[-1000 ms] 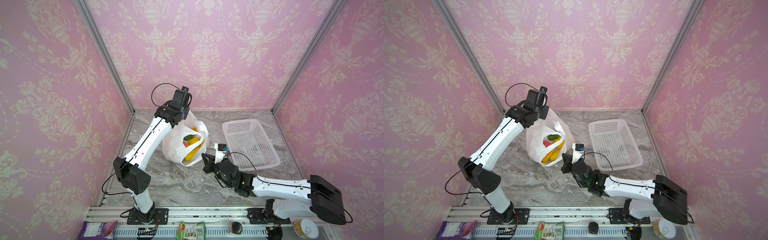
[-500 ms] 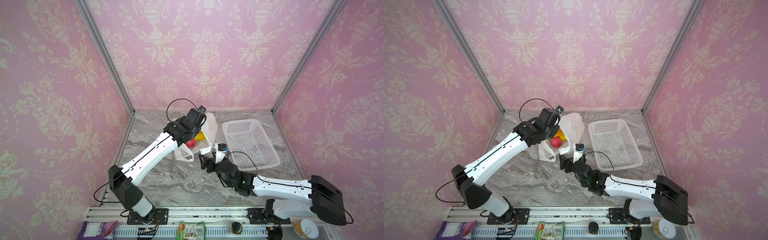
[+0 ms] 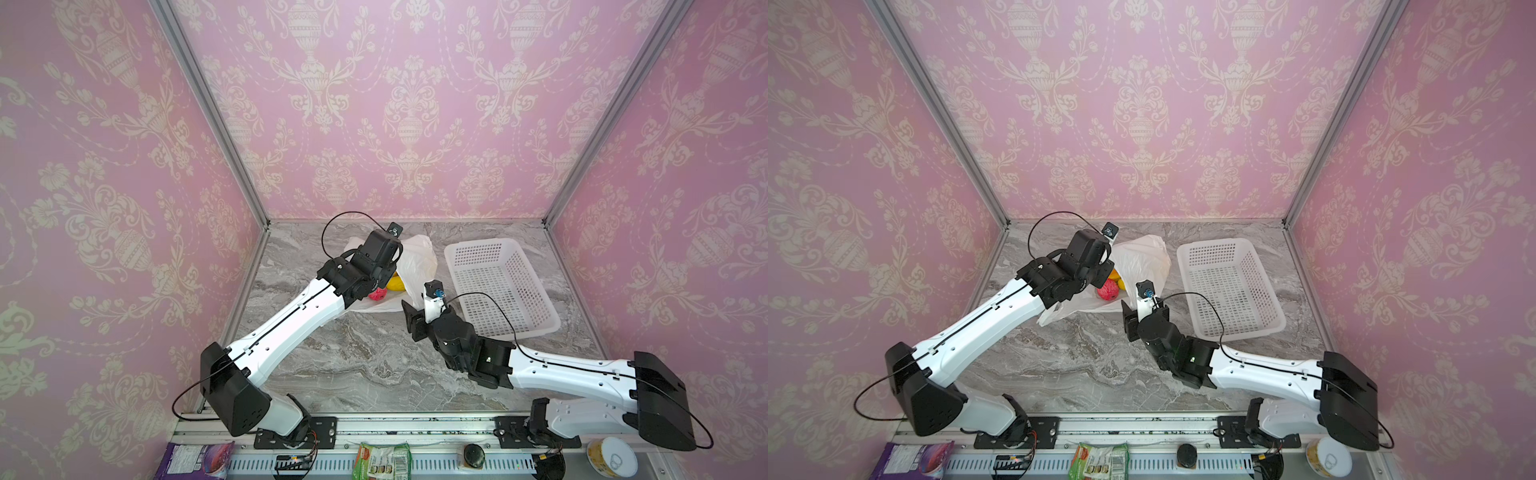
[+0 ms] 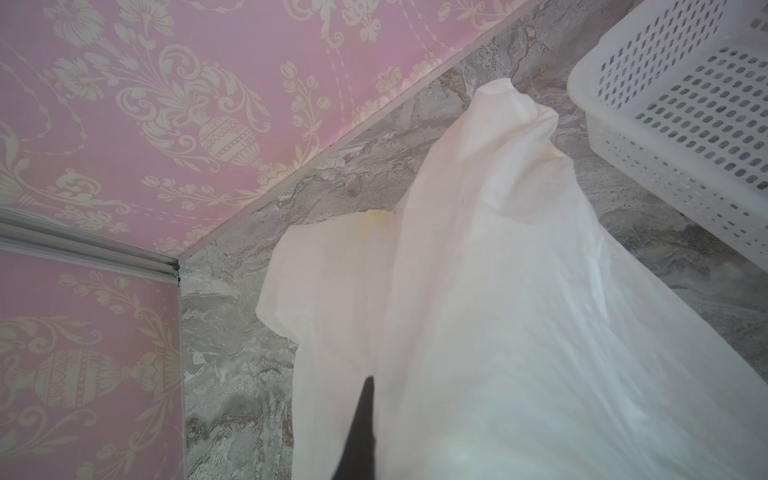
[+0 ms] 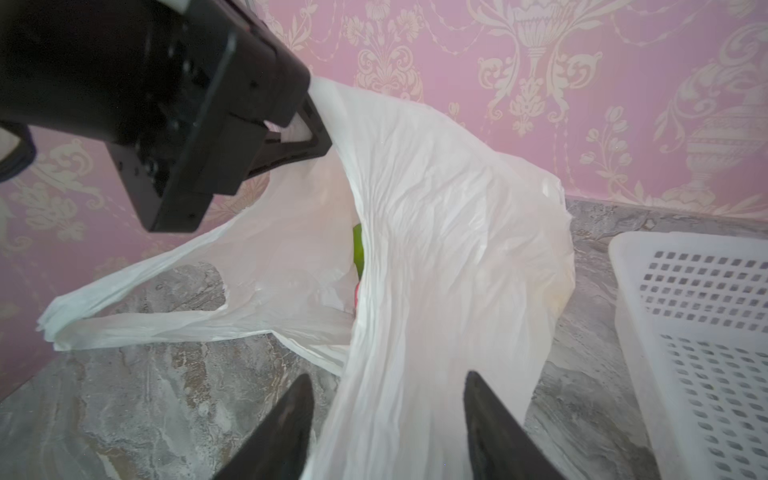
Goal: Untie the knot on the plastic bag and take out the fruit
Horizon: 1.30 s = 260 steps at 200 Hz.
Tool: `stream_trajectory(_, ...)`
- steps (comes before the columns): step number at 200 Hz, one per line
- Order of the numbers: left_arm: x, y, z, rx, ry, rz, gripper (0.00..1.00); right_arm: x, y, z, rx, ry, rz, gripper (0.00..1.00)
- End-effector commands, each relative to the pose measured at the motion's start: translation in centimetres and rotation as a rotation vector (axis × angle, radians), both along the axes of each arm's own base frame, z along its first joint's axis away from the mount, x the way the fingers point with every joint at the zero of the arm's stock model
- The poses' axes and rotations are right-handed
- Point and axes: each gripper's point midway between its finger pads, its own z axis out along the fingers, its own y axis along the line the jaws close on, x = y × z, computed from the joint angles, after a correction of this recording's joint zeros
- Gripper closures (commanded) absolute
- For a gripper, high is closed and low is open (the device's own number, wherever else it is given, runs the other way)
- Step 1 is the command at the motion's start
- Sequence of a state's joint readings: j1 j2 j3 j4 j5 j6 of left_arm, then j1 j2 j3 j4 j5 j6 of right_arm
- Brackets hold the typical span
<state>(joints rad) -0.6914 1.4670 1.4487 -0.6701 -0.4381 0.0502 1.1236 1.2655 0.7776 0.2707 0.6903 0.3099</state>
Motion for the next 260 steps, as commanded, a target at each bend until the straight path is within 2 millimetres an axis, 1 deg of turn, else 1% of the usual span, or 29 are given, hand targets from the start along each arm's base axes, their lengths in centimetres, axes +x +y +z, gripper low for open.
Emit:
stream_trajectory(1,0.2,0.0,-0.1,-0.026,-0.008,0.02,0.93,0.6,-1.4,0.3,-0.068,-0.023,-0.085,0.78)
stream_trajectory(9,0.3,0.2,0.1,-0.028,-0.02,0.031,0.9,0.6,-1.6,0.5,-0.066,-0.027,-0.09,0.85)
stream_trajectory(29,0.2,0.2,0.2,-0.035,-0.035,0.029,0.74,0.8,-1.9,0.3,-0.076,-0.027,-0.108,0.94)
stream_trajectory(34,0.2,0.2,0.2,-0.037,-0.036,0.03,0.69,1.0,-1.9,0.3,-0.077,-0.026,-0.113,0.96)
stream_trajectory(50,-0.1,0.7,0.1,-0.044,-0.04,0.047,0.45,1.1,-2.0,0.3,-0.082,-0.021,-0.119,1.0)
stream_trajectory(63,-0.6,1.4,-0.3,-0.051,-0.048,0.064,0.25,1.1,-2.2,0.4,-0.078,-0.021,-0.122,1.0)
stream_trajectory(76,-1.1,2.4,-1.3,-0.051,-0.059,0.098,0.12,1.0,-2.4,0.4,-0.071,-0.023,-0.117,1.0)
stream_trajectory(82,-1.4,3.0,-1.8,-0.047,-0.064,0.12,0.08,1.0,-2.4,0.5,-0.067,-0.026,-0.115,1.0)
stream_trajectory(90,-1.6,4.0,-2.6,-0.035,-0.068,0.16,0.05,1.0,-2.6,0.5,-0.067,-0.027,-0.116,1.0)
stream_trajectory(109,-2.2,6.6,-4.8,0.02,-0.053,0.263,0.04,1.0,-2.8,0.5,-0.076,-0.028,-0.121,1.0)
stream_trajectory(122,-2.6,8.4,-6.1,0.051,-0.045,0.328,0.05,1.1,-3.0,0.3,-0.083,-0.027,-0.127,1.0)
stream_trajectory(134,-2.9,10.0,-6.6,0.044,-0.047,0.379,0.07,1.1,-3.0,0.3,-0.082,-0.03,-0.124,1.0)
stream_trajectory(149,-3.4,11.7,-7.0,-0.011,-0.032,0.411,0.19,1.1,-3.0,0.4,-0.082,-0.031,-0.121,1.0)
stream_trajectory(153,-3.5,12.0,-7.0,-0.033,-0.029,0.417,0.24,1.2,-3.1,0.4,-0.083,-0.031,-0.121,1.0)
stream_trajectory(159,-3.7,12.4,-7.1,-0.069,-0.019,0.423,0.33,1.2,-3.0,0.4,-0.084,-0.031,-0.121,0.99)
stream_trajectory(169,-3.9,12.6,-7.0,-0.132,-0.014,0.417,0.62,1.3,-2.9,0.3,-0.094,-0.028,-0.118,0.96)
stream_trajectory(174,-4.0,12.4,-7.0,-0.163,-0.008,0.401,0.73,1.3,-2.9,0.3,-0.099,-0.028,-0.116,0.92)
stream_trajectory(180,-4.1,11.9,-7.0,-0.198,0.001,0.377,0.83,1.4,-2.8,0.4,-0.11,-0.029,-0.113,0.8)
stream_trajectory(186,-4.1,11.2,-6.9,-0.235,0.009,0.346,0.9,1.2,-2.6,0.5,-0.122,-0.032,-0.102,0.64)
stream_trajectory(192,-4.2,10.4,-6.8,-0.27,0.02,0.307,0.95,1.2,-2.6,0.7,-0.137,-0.036,-0.097,0.51)
stream_trajectory(197,-4.2,9.6,-6.7,-0.301,0.032,0.274,0.98,1.0,-2.5,1.1,-0.153,-0.046,-0.097,0.4)
stream_trajectory(202,-4.3,8.7,-6.6,-0.333,0.043,0.238,1.0,0.8,-2.5,1.6,-0.17,-0.058,-0.095,0.34)
stream_trajectory(210,-4.3,7.6,-6.5,-0.376,0.06,0.192,1.0,0.1,-2.1,2.6,-0.195,-0.081,-0.073,0.28)
stream_trajectory(217,-4.4,6.9,-6.5,-0.404,0.07,0.164,1.0,-0.6,-1.6,3.5,-0.219,-0.106,-0.041,0.26)
stream_trajectory(233,-4.5,6.0,-7.1,-0.431,0.096,0.129,1.0,-2.7,-0.2,6.3,-0.259,-0.169,0.043,0.25)
stream_trajectory(241,-4.4,5.7,-7.4,-0.434,0.105,0.121,1.0,-3.9,1.0,7.5,-0.278,-0.194,0.104,0.26)
stream_trajectory(254,-4.2,5.5,-8.0,-0.433,0.119,0.123,1.0,-5.8,3.2,9.1,-0.302,-0.21,0.197,0.35)
stream_trajectory(258,-4.1,5.4,-8.0,-0.432,0.121,0.123,1.0,-6.3,4.0,9.2,-0.316,-0.207,0.221,0.37)
stream_trajectory(260,-4.0,5.5,-8.1,-0.432,0.122,0.127,1.0,-6.6,4.3,9.5,-0.313,-0.209,0.229,0.38)
